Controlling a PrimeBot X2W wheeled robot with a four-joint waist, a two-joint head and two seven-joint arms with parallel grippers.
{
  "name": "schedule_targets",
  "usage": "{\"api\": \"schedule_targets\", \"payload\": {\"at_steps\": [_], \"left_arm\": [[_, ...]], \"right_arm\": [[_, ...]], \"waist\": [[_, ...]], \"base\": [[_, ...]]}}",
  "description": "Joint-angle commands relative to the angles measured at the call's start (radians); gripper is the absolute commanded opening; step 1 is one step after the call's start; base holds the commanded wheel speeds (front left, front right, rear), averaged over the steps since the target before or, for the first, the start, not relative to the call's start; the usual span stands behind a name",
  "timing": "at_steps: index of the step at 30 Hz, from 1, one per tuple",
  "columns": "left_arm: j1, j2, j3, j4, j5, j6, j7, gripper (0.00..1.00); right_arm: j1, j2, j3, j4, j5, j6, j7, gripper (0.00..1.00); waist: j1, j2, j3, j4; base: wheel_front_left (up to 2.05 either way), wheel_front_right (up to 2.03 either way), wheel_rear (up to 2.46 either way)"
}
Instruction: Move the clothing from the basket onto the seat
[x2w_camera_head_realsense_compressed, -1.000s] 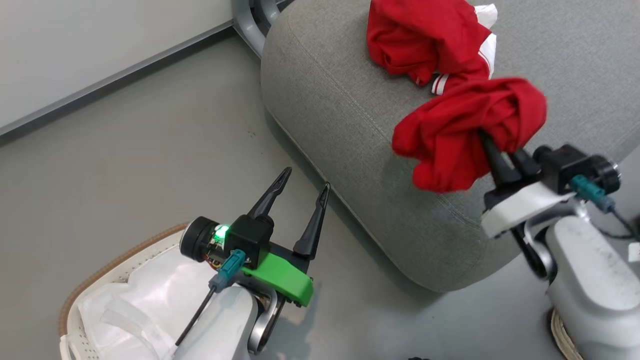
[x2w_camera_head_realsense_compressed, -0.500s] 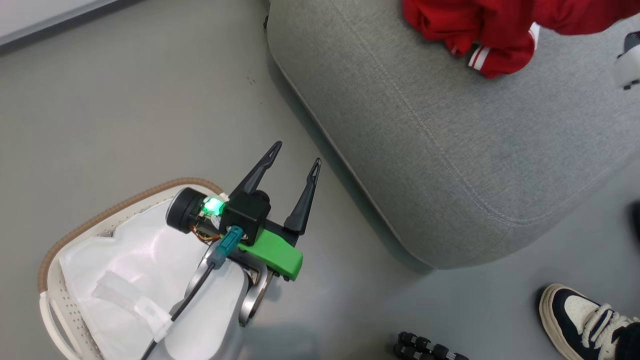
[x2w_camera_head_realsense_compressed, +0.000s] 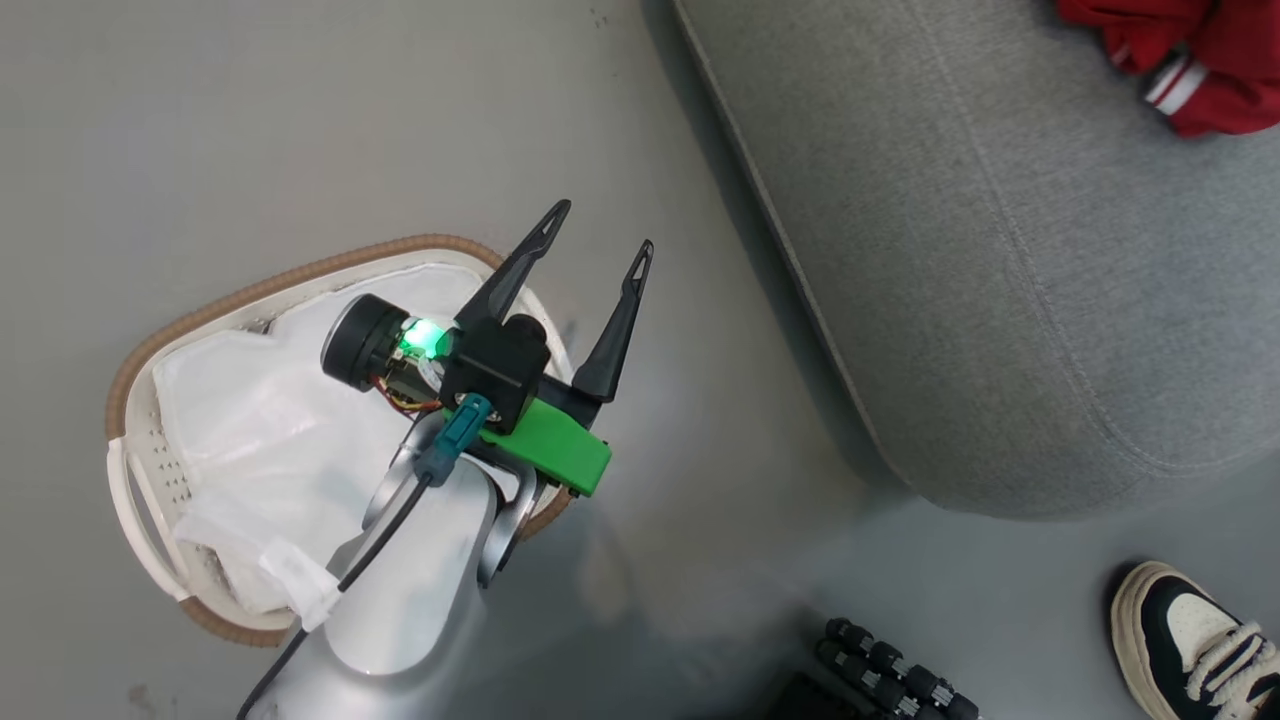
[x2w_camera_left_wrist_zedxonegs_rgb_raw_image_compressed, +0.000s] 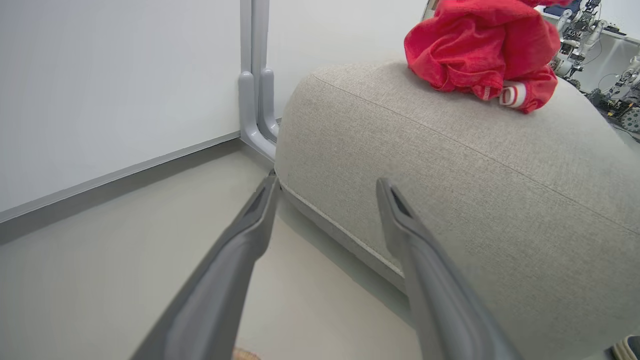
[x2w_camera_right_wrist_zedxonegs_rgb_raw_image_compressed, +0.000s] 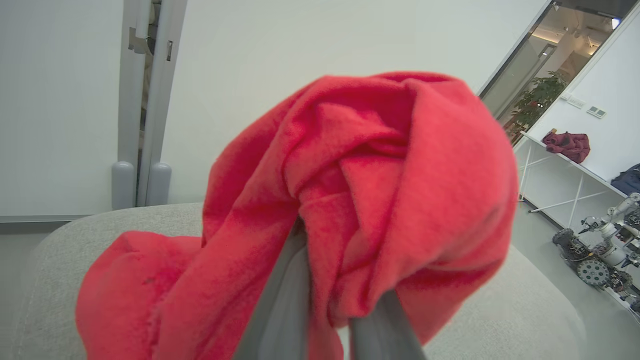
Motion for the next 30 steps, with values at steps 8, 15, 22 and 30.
{"api": "schedule_targets", "payload": {"at_steps": [8, 15, 22, 30], "left_arm": [[-0.029, 0.005, 0.015, -0.007, 0.025, 0.0, -0.001, 1.0], [-0.023, 0.004, 0.024, 0.002, 0.025, -0.002, -0.001, 1.0], [0.004, -0.001, 0.036, -0.005, 0.005, 0.0, -0.001, 1.0], [0.056, -0.005, 0.074, -0.007, -0.021, 0.018, -0.001, 1.0]], "right_arm": [[0.113, 0.082, -0.047, 0.079, -0.009, -0.001, -0.002, 0.0], [0.195, 0.138, -0.099, 0.055, -0.019, -0.001, -0.002, 1.0], [0.305, 0.161, -0.164, -0.035, -0.029, -0.001, -0.002, 1.0], [0.504, 0.207, -0.214, -0.154, -0.035, -0.001, -0.002, 1.0]], "waist": [[-0.0002, -0.0001, 0.108, 0.089], [-0.0002, -0.0001, 0.092, 0.081], [-0.0002, -0.0001, 0.019, 0.09], [-0.0002, -0.0001, -0.097, 0.132]], "base": [[0.0, 0.0, 0.0], [0.0, 0.0, 0.0], [0.0, 0.0, 0.0], [0.0, 0.0, 0.0]]}}
